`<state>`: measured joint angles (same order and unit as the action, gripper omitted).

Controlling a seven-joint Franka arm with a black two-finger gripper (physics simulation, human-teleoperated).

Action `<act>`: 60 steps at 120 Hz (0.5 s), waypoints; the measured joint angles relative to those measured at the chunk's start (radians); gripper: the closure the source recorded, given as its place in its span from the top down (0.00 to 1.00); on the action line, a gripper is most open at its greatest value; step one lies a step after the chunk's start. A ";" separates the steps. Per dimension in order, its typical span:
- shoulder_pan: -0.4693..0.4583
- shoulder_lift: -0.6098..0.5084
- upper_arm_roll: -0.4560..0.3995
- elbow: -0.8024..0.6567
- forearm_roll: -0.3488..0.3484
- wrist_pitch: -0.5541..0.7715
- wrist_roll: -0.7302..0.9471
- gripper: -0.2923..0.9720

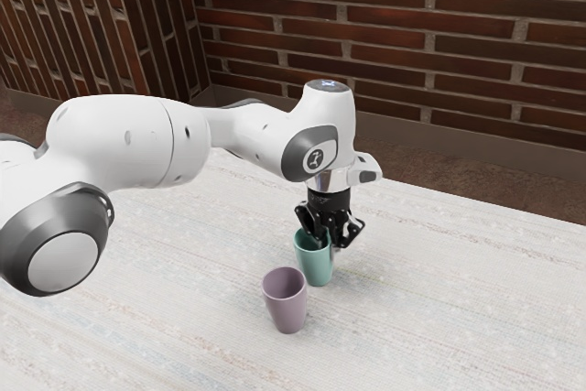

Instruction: Place the left cup onto the right cup

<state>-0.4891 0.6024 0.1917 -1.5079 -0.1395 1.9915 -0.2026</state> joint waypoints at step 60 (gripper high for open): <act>-0.004 -0.006 0.001 0.000 0.016 -0.002 -0.027 0.16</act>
<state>-0.4928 0.5965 0.1931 -1.5083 -0.1234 1.9896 -0.2291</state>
